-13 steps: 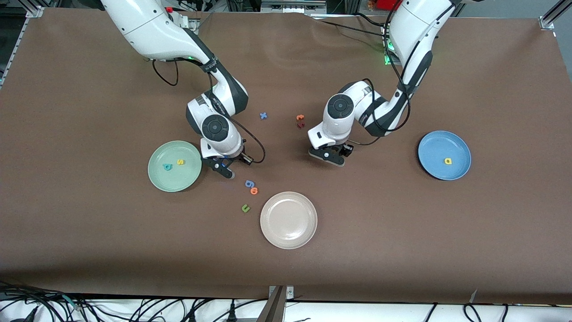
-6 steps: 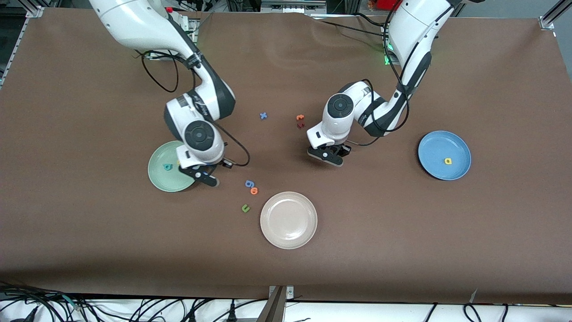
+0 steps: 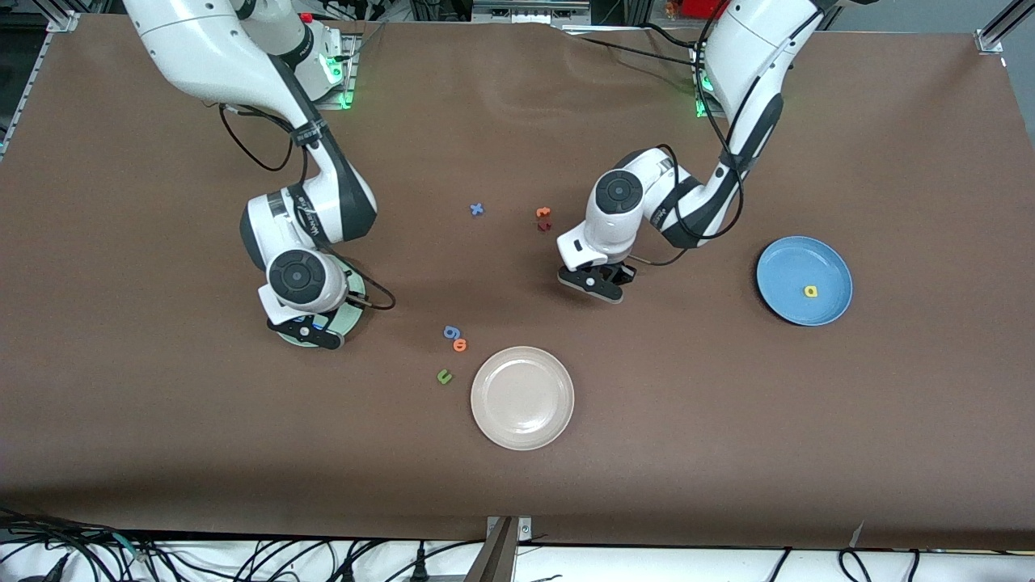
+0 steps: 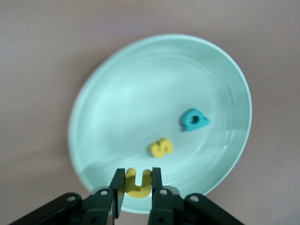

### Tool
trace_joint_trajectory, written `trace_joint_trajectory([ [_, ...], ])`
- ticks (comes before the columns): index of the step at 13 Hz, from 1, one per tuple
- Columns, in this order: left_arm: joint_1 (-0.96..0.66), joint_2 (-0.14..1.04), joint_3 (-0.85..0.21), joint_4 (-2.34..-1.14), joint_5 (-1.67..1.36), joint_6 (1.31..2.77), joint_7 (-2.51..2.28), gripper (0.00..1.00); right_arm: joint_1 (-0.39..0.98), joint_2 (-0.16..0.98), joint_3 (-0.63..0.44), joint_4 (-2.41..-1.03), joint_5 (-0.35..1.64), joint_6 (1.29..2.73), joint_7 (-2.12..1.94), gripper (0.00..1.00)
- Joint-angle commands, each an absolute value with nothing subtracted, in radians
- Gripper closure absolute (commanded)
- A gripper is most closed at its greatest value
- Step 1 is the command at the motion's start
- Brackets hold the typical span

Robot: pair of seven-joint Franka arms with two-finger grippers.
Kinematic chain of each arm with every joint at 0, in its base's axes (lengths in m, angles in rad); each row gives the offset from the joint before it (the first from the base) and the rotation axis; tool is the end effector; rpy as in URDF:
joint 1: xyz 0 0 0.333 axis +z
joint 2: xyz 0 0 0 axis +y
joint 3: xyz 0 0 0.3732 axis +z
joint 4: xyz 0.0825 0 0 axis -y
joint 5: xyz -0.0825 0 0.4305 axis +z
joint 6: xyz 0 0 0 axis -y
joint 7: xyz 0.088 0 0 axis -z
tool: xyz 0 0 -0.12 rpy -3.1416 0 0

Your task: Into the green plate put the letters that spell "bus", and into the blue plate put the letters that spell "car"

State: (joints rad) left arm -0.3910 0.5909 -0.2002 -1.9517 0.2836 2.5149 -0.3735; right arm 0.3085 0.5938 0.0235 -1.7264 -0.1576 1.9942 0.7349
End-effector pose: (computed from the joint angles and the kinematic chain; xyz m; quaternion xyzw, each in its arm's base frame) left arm 0.5617 -0.3719 0.1728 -0.9781 0.2065 -0.0096 0.0251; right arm 0.6604 0.2141 0.2220 0.9728 -0.1551 -0.1092 0.1328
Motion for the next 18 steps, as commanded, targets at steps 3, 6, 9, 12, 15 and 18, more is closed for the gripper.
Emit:
trace_joint_trajectory([
  [3,-0.198,0.448,-0.16,-2.025,0.157,2.456,0.094,0.89,0.302,0.597,0.032,-1.766,-0.152,2.022,0.726,0.76],
  [6,-0.14,0.411,-0.08,-2.049,0.059,2.422,0.36,0.87,0.278,0.591,0.032,-1.75,-0.072,2.01,0.723,0.0],
  [9,-0.124,0.397,0.049,-2.049,-0.073,2.372,0.659,0.86,0.278,0.583,0.032,-1.66,-0.049,1.916,0.721,0.0],
  [12,-0.106,0.397,0.132,-2.065,-0.149,2.349,0.856,0.86,0.275,0.545,0.034,-1.531,-0.046,1.734,0.698,0.0],
  [15,-0.071,0.4,0.143,-2.097,-0.153,2.338,0.881,0.83,0.256,0.488,0.018,-1.412,0.037,1.527,0.536,0.0],
  [18,-0.072,0.408,0.143,-2.123,-0.156,2.344,0.87,0.77,0.206,0.402,0.018,-1.304,0.052,1.367,0.401,0.0],
])
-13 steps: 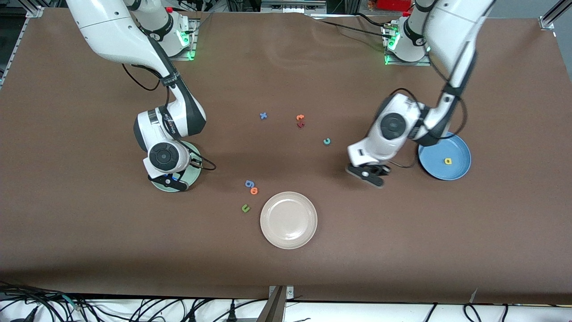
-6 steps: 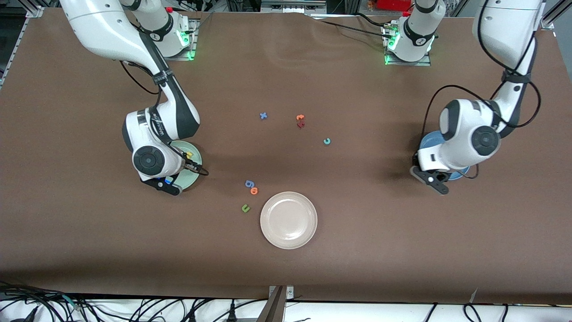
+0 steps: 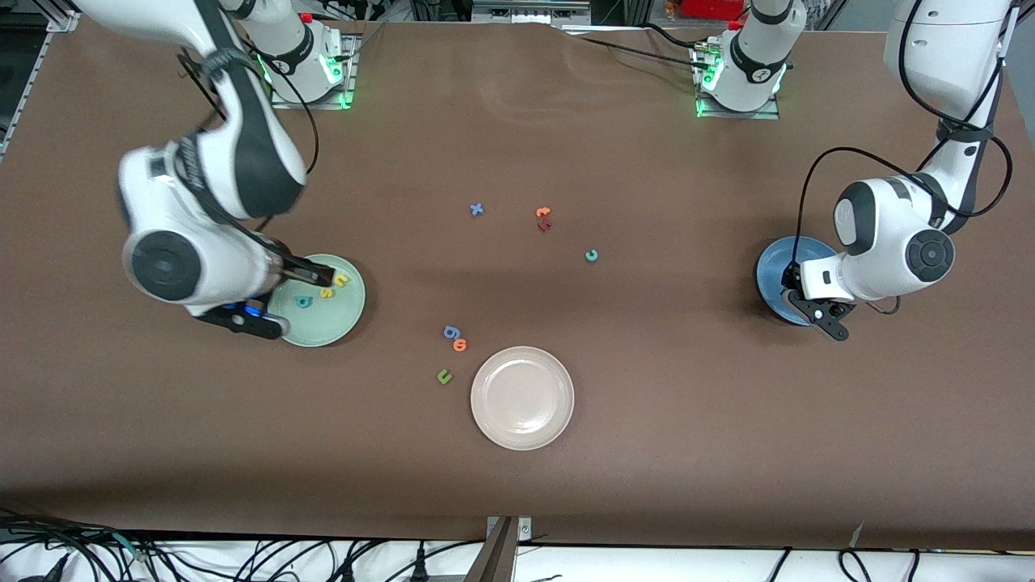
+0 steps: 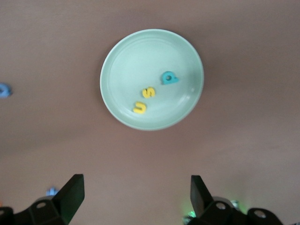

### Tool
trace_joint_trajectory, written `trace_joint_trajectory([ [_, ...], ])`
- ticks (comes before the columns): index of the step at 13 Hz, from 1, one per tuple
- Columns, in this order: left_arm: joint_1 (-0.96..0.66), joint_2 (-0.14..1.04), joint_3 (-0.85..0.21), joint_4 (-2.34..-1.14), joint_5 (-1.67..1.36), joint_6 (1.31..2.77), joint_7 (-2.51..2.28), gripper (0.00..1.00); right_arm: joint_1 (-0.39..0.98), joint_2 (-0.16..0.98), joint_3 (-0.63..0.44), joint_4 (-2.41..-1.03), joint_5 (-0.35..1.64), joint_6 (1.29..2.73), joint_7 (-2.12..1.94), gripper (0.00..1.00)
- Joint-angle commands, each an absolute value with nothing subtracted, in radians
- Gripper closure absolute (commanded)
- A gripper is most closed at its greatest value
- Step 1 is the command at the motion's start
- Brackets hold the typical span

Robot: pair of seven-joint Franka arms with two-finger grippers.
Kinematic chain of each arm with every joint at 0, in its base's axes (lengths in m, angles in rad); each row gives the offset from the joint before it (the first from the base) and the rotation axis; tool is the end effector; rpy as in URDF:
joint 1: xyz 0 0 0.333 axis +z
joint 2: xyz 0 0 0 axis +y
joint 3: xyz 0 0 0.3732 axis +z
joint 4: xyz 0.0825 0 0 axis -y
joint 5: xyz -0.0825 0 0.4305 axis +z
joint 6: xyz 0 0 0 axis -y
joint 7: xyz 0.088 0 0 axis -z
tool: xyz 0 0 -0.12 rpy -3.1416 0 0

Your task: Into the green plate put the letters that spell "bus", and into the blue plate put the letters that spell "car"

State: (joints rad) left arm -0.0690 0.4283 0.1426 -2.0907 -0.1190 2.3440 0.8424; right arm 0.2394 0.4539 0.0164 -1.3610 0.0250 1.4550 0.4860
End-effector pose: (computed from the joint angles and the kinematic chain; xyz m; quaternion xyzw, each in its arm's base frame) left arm 0.6131 0.0420 0.2056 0.9384 -0.3352 -0.0714 0.0452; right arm 0.6920 0.1821 0.4650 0.9771 -0.1139 -0.1726 0.0498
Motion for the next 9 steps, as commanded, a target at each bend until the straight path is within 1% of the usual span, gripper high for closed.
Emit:
trace_joint_trajectory([
  [1,-0.072,0.41,0.143,-2.123,-0.17,2.345,0.868,0.67,0.193,0.364,0.018,-1.295,0.049,1.335,0.368,0.0],
  [2,-0.074,0.411,0.143,-2.12,-0.172,2.345,0.868,0.48,0.192,0.33,0.017,-1.295,0.04,1.325,0.348,0.0],
  [3,-0.074,0.413,0.143,-2.117,-0.172,2.344,0.868,0.32,0.178,0.28,0.017,-1.298,0.032,1.33,0.335,0.0],
  [4,-0.075,0.413,0.143,-2.112,-0.172,2.342,0.867,0.26,0.161,0.234,0.011,-1.33,0.031,1.341,0.328,0.0],
  [5,-0.08,0.407,0.143,-2.111,-0.172,2.339,0.864,0.25,0.157,0.206,0.008,-1.369,0.026,1.359,0.327,0.0],
  [6,-0.087,0.403,0.141,-2.109,-0.172,2.338,0.85,0.25,0.131,0.172,0.009,-1.428,0.015,1.408,0.327,0.0],
  [8,-0.109,0.39,0.129,-2.111,-0.172,2.333,0.761,0.26,0.08,0.05,0.014,-1.637,0.005,1.584,0.246,0.0],
  [9,-0.13,0.388,0.118,-2.109,-0.172,2.318,0.696,0.26,0.051,0.013,0.014,-1.705,0.003,1.661,0.162,0.0],
])
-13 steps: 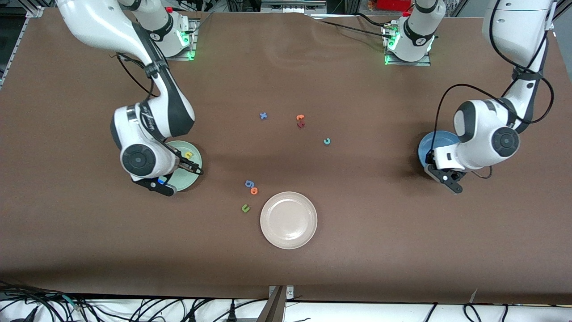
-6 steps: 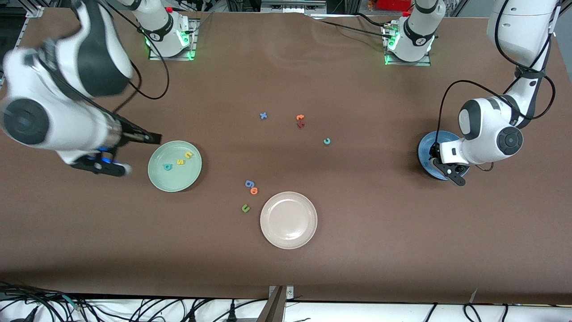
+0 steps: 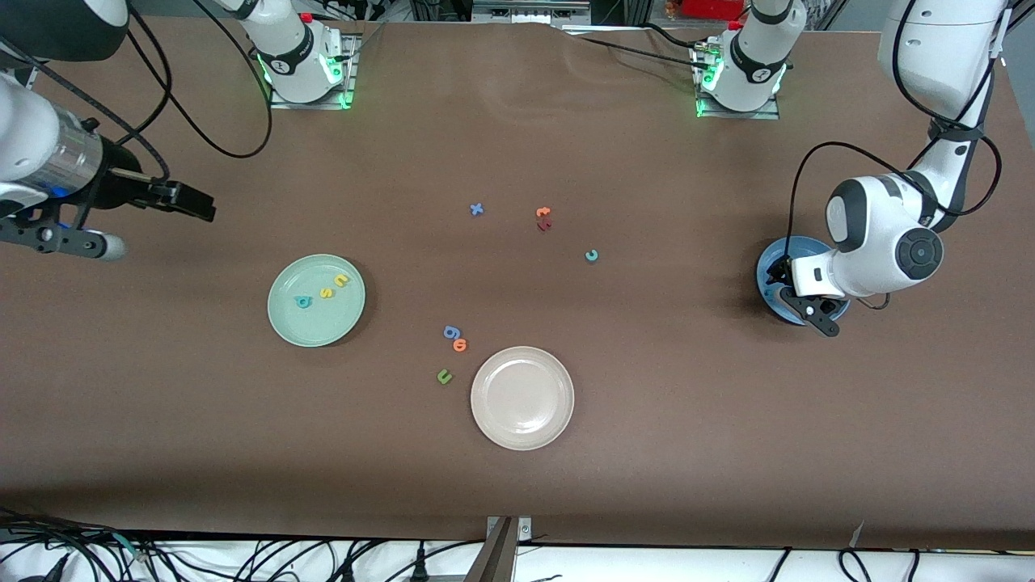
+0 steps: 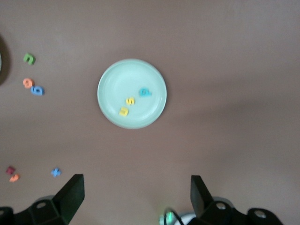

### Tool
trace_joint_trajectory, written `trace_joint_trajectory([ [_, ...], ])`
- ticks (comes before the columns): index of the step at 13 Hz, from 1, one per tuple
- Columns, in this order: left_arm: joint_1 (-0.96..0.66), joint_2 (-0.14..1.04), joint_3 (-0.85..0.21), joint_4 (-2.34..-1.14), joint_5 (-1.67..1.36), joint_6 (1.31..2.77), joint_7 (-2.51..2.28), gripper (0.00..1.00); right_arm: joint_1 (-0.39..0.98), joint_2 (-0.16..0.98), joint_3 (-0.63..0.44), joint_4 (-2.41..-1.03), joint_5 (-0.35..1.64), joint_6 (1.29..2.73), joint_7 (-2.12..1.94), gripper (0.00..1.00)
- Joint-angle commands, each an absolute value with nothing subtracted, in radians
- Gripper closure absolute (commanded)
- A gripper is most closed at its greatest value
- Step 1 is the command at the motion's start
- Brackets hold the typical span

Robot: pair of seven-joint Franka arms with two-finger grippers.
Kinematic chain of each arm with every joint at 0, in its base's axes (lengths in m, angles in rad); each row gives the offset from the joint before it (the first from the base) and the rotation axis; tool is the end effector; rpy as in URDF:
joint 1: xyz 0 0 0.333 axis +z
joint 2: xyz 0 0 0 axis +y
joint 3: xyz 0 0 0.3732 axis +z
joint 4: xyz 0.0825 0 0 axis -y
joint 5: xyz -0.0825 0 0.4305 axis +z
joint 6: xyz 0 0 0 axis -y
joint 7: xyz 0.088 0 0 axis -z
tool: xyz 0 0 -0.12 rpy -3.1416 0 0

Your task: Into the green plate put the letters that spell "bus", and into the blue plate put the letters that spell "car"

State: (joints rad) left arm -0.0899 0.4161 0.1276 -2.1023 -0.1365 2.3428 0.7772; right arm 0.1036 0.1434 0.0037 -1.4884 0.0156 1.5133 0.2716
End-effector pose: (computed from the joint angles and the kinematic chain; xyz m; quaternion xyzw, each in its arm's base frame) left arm 0.6105 0.0195 0.2080 0.9453 -0.3144 -0.0705 0.0506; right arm 0.6390 0.0706 0.6171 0.9948 -0.0819 -0.0597 0.0032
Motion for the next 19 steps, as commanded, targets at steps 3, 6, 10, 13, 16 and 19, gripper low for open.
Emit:
trace_joint_trajectory([
  [3,-0.172,0.374,0.026,-2.111,-0.172,2.293,0.447,0.26,0.014,-0.02,0.012,-1.73,0.002,1.701,0.04,0.0],
  [6,-0.192,0.376,-0.098,-2.109,-0.166,2.301,0.173,0.26,0.011,-0.025,0.014,-1.709,0.006,1.72,0.031,0.0],
  [10,-0.251,0.396,-0.195,-2.109,-0.16,2.362,-0.091,0.26,0.014,-0.026,0.011,-1.697,0.006,1.689,0.034,0.0],
  [13,-0.3,0.432,-0.222,-2.111,-0.16,2.433,-0.292,0.26,0.02,-0.009,0.014,-1.669,-0.012,1.658,0.031,0.0],
  [16,-0.345,0.466,-0.23,-2.109,-0.16,2.489,-0.522,0.26,0.018,0.02,0.012,-1.602,-0.028,1.591,0.023,0.0],
  [19,-0.348,0.48,-0.241,-2.108,-0.16,2.51,-0.697,0.26,0.018,0.02,0.012,-1.601,-0.031,1.586,0.031,0.0],
])
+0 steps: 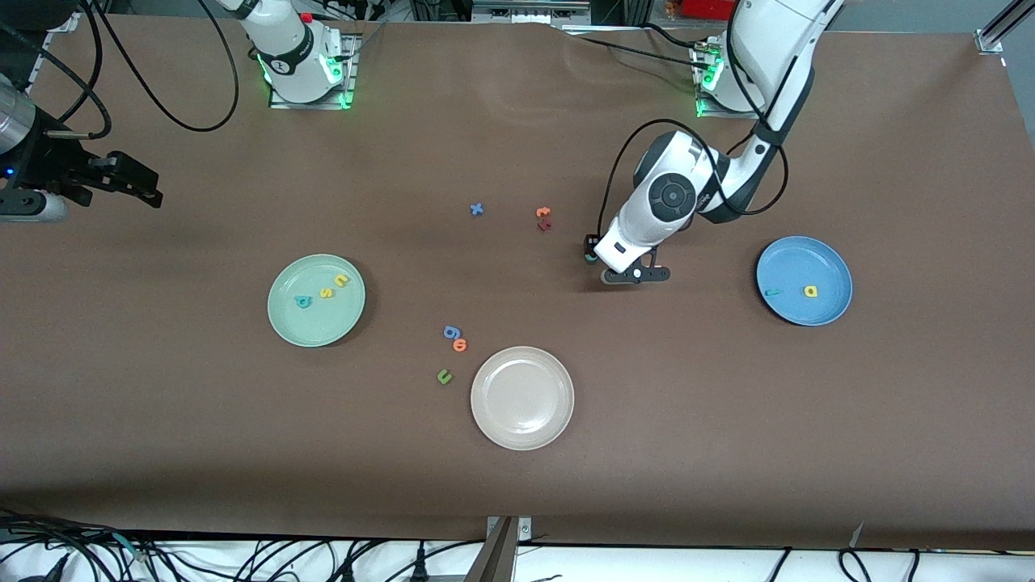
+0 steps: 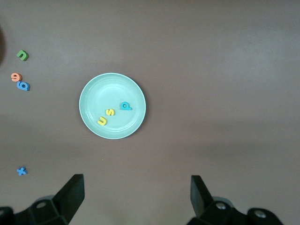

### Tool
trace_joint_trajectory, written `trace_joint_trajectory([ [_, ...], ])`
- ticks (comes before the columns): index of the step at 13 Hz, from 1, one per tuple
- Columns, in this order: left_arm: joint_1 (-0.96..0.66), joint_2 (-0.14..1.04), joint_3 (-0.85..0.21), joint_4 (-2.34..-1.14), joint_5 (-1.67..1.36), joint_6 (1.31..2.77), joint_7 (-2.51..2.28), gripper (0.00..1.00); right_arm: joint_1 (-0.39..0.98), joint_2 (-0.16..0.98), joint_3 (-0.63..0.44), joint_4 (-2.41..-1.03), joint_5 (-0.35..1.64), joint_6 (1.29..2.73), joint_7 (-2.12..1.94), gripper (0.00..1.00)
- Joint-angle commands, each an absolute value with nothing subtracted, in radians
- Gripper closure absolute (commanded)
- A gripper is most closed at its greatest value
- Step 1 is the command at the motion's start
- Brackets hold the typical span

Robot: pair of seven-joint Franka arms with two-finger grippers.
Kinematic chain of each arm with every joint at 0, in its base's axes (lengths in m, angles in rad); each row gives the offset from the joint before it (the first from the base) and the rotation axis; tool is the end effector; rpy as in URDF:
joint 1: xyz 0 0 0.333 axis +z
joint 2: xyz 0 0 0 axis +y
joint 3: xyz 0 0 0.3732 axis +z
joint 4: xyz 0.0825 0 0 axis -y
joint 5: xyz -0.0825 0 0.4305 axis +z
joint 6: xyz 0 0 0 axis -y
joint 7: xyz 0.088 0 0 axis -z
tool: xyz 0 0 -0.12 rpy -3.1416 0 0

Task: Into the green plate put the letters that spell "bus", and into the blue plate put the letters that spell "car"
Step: 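Grasp the teal letter with the left gripper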

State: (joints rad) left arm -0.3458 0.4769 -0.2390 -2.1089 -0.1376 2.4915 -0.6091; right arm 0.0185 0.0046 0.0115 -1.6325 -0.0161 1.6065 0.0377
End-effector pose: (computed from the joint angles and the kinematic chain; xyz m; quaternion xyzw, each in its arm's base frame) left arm 0.5168 -0.3428 0.1849 0.9915 0.0789 -0.0884 0.0536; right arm 0.6033 0.0162 0.6370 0.9998 -0.0034 -0.0150 0.0085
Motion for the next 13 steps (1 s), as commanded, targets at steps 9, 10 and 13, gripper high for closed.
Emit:
trace_joint_trajectory([
  [9,-0.385,0.537,-0.259,-2.054,-0.158,2.531,-0.966,0.29,0.018,0.02,0.012,-1.609,-0.015,1.597,0.043,0.0],
  [10,-0.385,0.541,-0.259,-2.054,-0.138,2.531,-0.966,0.29,0.018,0.02,0.012,-1.609,-0.015,1.598,0.043,0.0],
  [13,-0.391,0.557,-0.261,-2.056,-0.084,2.531,-0.977,0.3,0.018,0.02,0.012,-1.611,-0.008,1.601,0.046,0.0],
])
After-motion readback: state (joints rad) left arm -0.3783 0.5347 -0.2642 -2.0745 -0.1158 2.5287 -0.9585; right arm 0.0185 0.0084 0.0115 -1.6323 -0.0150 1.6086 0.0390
